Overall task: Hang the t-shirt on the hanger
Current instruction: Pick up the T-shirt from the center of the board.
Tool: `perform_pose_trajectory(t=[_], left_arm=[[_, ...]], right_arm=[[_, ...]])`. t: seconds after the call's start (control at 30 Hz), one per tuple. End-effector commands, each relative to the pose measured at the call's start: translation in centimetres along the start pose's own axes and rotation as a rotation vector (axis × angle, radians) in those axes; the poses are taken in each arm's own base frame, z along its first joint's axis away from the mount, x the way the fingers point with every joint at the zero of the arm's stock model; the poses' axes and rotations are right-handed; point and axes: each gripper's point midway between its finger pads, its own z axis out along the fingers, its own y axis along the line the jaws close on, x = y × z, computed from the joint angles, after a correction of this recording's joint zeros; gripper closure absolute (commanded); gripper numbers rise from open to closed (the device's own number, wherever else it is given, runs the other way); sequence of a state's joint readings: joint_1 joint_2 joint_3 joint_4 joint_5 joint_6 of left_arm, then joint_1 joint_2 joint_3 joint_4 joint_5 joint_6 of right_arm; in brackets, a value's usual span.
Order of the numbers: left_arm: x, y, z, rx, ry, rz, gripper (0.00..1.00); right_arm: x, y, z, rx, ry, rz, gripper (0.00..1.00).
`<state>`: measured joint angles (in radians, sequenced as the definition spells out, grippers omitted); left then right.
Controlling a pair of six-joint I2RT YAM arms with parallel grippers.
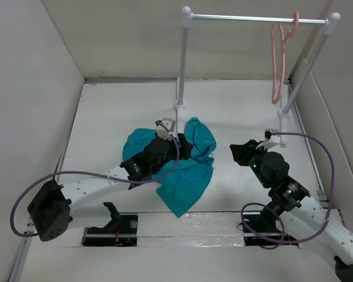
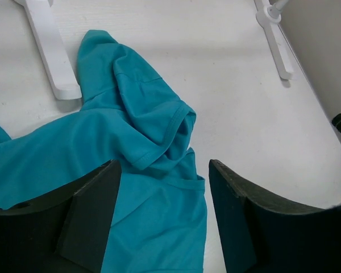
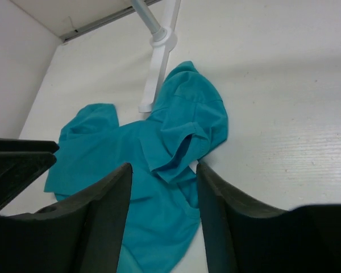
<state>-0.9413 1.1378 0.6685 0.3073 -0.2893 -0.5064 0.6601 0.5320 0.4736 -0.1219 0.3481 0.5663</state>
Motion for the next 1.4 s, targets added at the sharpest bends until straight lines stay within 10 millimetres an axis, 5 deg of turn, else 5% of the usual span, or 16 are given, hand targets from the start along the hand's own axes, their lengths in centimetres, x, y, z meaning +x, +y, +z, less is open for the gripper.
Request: perform_pose_trajectory(t=[0.0, 0.07, 0.1, 0.13, 0.2, 0.23, 0.37, 0.53, 0.73, 1.1, 1.37], left_arm=[[-1.5, -1.3, 0.5, 0.031, -0.025, 0.033, 0.4], [-1.1, -1.3, 0.5, 0.037, -0.018, 0.043, 0.49], [-1.1, -1.3, 0.5, 0.047, -0.023, 0.069, 0.57], [-1.0, -1.4, 0.6, 0.061, -0.02, 0.091, 0.82], [-1.1, -1.2, 0.8, 0.051, -0.026, 0.126, 0.99], [-1.0, -0.8, 1.0, 0.033, -0.026, 0.136, 1.0], [0.7, -0.7, 2.4, 0.032, 0.035, 0.21, 0.98], [5.1, 0.3, 5.0, 0.007, 0.188, 0.284, 0.83], [4.9, 0.1, 7.0, -0.006, 0.182, 0.348, 0.69], [6.3, -1.2, 10.7, 0.047, 0.225, 0.464, 0.68], [7.9, -2.1, 11.7, 0.096, 0.28, 0.505, 0.63]], right_arm=[[-0.4, -0.4, -0.2, 0.01, -0.032, 0.029, 0.74], [-0.8, -0.2, -0.2, -0.002, -0.051, 0.028, 0.97], [-0.9, -0.2, -0.2, -0.002, -0.058, 0.029, 1.0], [-1.0, -0.1, -0.3, -0.006, -0.062, 0.028, 1.0], [-0.8, -0.3, 0.1, 0.003, -0.058, 0.015, 1.0], [-0.7, -0.3, 0.2, 0.003, -0.058, 0.015, 1.0], [-0.1, -0.2, 0.6, 0.01, -0.025, 0.022, 1.0], [1.0, -0.4, 1.2, 0.011, -0.006, 0.024, 1.0], [0.9, -0.5, 1.2, -0.005, -0.033, 0.024, 1.0], [1.0, -0.7, 1.0, -0.003, -0.022, 0.004, 1.0], [1.2, -0.7, 0.9, -0.013, -0.015, 0.0, 0.77]])
